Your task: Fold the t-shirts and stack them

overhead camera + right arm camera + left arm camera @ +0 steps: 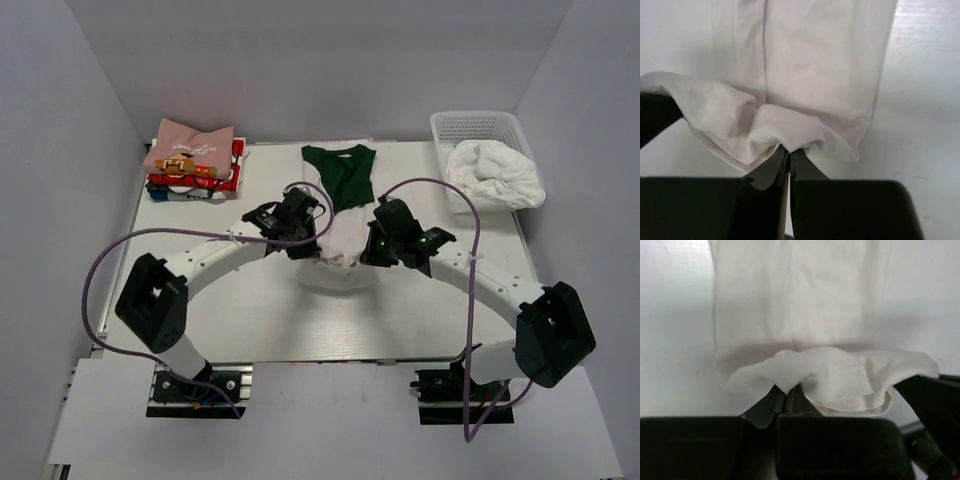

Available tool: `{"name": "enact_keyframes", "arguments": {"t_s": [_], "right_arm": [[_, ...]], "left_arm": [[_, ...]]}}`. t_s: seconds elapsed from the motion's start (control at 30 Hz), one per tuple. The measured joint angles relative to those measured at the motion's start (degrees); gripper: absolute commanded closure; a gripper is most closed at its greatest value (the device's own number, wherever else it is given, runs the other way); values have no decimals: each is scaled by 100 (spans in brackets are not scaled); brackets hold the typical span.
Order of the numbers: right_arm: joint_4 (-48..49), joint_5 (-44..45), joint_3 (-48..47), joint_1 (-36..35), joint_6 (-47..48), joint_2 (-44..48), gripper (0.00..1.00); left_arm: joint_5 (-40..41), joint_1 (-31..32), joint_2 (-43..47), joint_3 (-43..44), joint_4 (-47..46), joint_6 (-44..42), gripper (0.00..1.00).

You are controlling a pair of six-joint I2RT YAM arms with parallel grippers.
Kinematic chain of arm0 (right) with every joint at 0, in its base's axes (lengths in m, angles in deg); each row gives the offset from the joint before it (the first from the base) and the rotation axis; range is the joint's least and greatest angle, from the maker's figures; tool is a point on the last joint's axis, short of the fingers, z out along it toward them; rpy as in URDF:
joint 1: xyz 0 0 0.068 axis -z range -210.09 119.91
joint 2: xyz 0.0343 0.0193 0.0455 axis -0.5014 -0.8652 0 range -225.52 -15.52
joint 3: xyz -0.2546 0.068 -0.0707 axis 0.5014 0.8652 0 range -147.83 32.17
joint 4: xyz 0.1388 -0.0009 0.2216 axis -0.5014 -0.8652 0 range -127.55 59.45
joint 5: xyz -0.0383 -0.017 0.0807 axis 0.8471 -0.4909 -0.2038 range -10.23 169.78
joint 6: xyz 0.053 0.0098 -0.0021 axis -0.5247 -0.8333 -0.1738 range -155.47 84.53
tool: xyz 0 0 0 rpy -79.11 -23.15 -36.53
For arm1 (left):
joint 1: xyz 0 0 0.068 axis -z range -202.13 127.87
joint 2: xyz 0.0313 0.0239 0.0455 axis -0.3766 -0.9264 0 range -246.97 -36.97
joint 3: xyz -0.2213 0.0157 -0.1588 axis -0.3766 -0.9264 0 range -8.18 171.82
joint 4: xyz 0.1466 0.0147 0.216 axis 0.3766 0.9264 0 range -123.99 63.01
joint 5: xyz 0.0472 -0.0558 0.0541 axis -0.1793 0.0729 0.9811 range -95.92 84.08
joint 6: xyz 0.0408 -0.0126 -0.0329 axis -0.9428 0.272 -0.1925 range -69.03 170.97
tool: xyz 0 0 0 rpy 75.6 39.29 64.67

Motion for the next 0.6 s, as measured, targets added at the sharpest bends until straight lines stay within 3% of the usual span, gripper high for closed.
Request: {"name": "enact_keyframes", "arguments": {"t_s": [0.37,0.6], "right_arm": [[472,334,-1414,796,367,-1423,100],[728,-177,-1969,1147,461,-2382,100]], "left_arm": [[7,-811,-1878,2339,184,-680,100],[-341,-1141,-2481,2715,168,-942,100]]}}
